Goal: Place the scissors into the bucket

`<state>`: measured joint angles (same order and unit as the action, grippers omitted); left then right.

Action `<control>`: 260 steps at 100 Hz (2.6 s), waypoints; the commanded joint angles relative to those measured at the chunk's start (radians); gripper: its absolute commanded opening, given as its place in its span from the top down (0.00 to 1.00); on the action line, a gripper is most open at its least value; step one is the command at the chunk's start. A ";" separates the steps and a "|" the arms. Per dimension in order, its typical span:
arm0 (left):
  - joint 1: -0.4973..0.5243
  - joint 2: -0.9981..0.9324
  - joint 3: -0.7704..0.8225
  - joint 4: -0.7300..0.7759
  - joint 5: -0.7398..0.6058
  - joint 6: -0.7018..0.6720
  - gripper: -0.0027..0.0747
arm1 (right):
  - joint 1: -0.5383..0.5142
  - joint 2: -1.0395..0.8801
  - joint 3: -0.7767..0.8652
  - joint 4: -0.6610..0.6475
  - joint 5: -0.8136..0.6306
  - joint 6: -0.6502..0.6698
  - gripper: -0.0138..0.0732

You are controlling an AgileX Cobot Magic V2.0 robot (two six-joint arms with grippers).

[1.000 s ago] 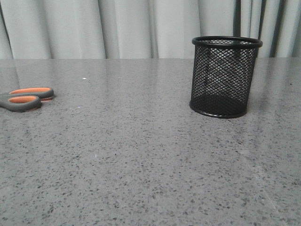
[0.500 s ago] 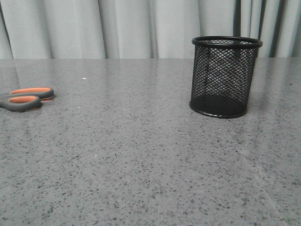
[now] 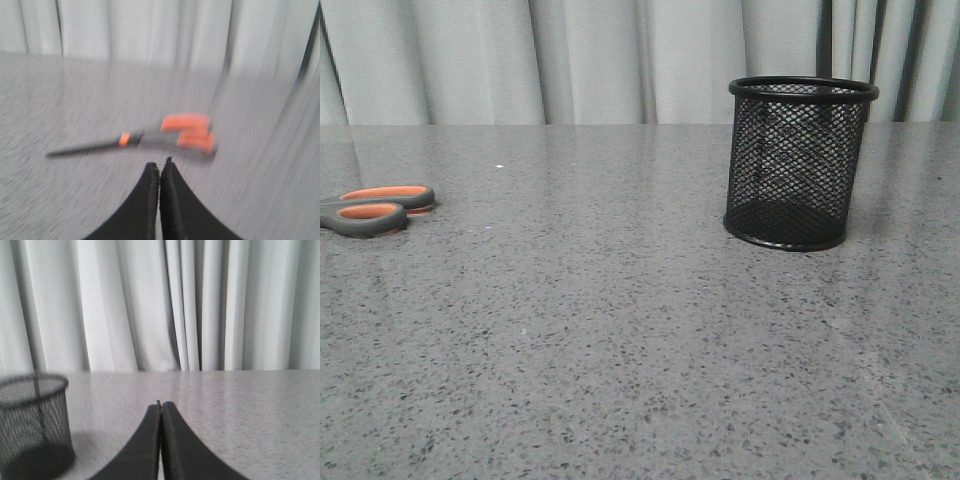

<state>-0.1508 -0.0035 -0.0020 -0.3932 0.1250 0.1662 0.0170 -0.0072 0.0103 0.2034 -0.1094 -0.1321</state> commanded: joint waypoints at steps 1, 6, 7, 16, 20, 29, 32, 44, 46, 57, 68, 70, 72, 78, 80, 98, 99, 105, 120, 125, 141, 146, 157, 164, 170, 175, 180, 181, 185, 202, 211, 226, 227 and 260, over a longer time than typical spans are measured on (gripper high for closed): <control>0.001 -0.025 0.027 -0.347 -0.249 -0.012 0.99 | -0.005 -0.025 0.017 0.175 -0.063 0.000 0.89; 0.001 -0.025 0.022 -0.506 -0.304 -0.019 0.99 | -0.005 -0.025 0.017 0.252 -0.037 0.000 0.89; 0.001 -0.025 0.020 -0.557 -0.304 -0.019 0.99 | -0.005 -0.025 0.017 0.262 -0.030 0.000 0.89; 0.001 -0.025 0.017 -0.777 -0.346 -0.019 0.99 | -0.005 -0.025 0.017 0.368 -0.011 0.000 0.89; 0.001 -0.025 0.017 -0.799 -0.375 -0.019 0.99 | -0.005 -0.025 0.014 0.406 -0.011 0.000 0.89; 0.001 -0.025 0.010 -0.767 -0.363 -0.019 0.99 | -0.005 -0.025 -0.011 0.495 0.010 0.000 0.89; 0.001 -0.025 0.002 -0.747 -0.331 -0.019 0.99 | -0.005 -0.021 -0.031 0.506 0.032 0.000 0.89; 0.001 0.008 -0.070 -0.574 -0.167 -0.002 0.99 | -0.005 0.045 -0.123 0.488 0.175 -0.002 0.89; 0.001 0.020 -0.087 -0.545 -0.142 -0.002 0.99 | -0.005 0.065 -0.142 0.482 0.205 -0.002 0.89; 0.001 0.118 -0.201 -0.324 -0.054 -0.002 0.95 | -0.005 0.210 -0.248 0.423 0.348 -0.002 0.89; 0.001 0.254 -0.337 -0.134 0.033 -0.002 0.77 | -0.005 0.366 -0.360 0.398 0.533 -0.002 0.89; 0.001 0.282 -0.361 -0.107 0.041 -0.002 0.73 | -0.005 0.395 -0.377 0.398 0.568 -0.002 0.89; 0.001 0.300 -0.377 -0.090 0.046 -0.002 0.67 | -0.005 0.423 -0.393 0.398 0.589 -0.002 0.89; 0.001 0.387 -0.444 -0.019 0.063 -0.002 0.53 | -0.005 0.496 -0.427 0.401 0.672 -0.002 0.89; 0.001 0.415 -0.467 0.003 0.075 -0.002 0.49 | -0.005 0.509 -0.437 0.401 0.696 -0.002 0.89; 0.001 0.656 -0.696 0.196 0.384 0.002 0.43 | -0.005 0.580 -0.477 0.426 0.796 -0.002 0.89; 0.001 0.677 -0.705 0.203 0.396 0.007 0.43 | -0.005 0.580 -0.477 0.431 0.797 -0.002 0.89; -0.013 0.753 -0.774 0.234 0.478 0.075 0.46 | -0.005 0.580 -0.479 0.454 0.800 -0.002 0.89; -0.114 0.945 -0.914 0.347 0.647 0.290 0.53 | -0.005 0.578 -0.479 0.499 0.816 -0.003 0.89; -0.155 1.010 -0.959 0.417 0.752 0.318 0.54 | -0.003 0.578 -0.479 0.502 0.828 -0.003 0.89; -0.300 1.178 -1.051 0.637 0.933 0.439 0.54 | 0.038 0.578 -0.479 0.502 0.835 -0.021 0.89; -0.334 1.209 -1.061 0.685 0.935 0.508 0.54 | 0.054 0.578 -0.479 0.502 0.836 -0.033 0.89; -0.369 1.271 -1.087 0.783 0.949 0.654 0.53 | 0.083 0.578 -0.479 0.503 0.836 -0.048 0.89; -0.358 1.307 -1.109 0.796 0.961 0.655 0.53 | 0.095 0.578 -0.479 0.503 0.836 -0.053 0.89; -0.341 1.331 -1.120 0.796 0.974 0.675 0.53 | 0.099 0.578 -0.479 0.503 0.836 -0.056 0.89; -0.328 1.342 -1.123 0.791 0.984 0.701 0.53 | 0.099 0.578 -0.479 0.501 0.839 -0.056 0.89; -0.311 1.357 -1.123 0.775 0.997 0.743 0.53 | 0.101 0.578 -0.479 0.493 0.840 -0.063 0.89; -0.308 1.357 -1.123 0.772 0.999 0.756 0.53 | 0.101 0.578 -0.479 0.493 0.840 -0.063 0.89; -0.288 1.367 -1.123 0.750 1.001 0.787 0.53 | 0.108 0.578 -0.479 0.490 0.840 -0.072 0.89; -0.152 1.383 -1.123 0.588 0.982 0.959 0.53 | 0.134 0.578 -0.479 0.489 0.840 -0.097 0.89; -0.056 1.383 -1.123 0.482 0.957 1.041 0.53 | 0.143 0.578 -0.479 0.489 0.840 -0.097 0.89; 0.049 1.386 -1.123 0.375 0.926 1.177 0.53 | 0.156 0.578 -0.479 0.472 0.840 -0.097 0.89; 0.052 1.388 -1.123 0.370 0.926 1.181 0.53 | 0.157 0.578 -0.479 0.468 0.840 -0.097 0.89; 0.053 1.464 -1.180 0.311 0.880 1.221 0.49 | 0.156 0.578 -0.475 0.396 0.840 -0.097 0.89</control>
<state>-0.1000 1.4649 -1.1225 -0.0299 1.0344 1.3857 0.1702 0.5606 -0.4352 0.5923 0.7687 -0.2185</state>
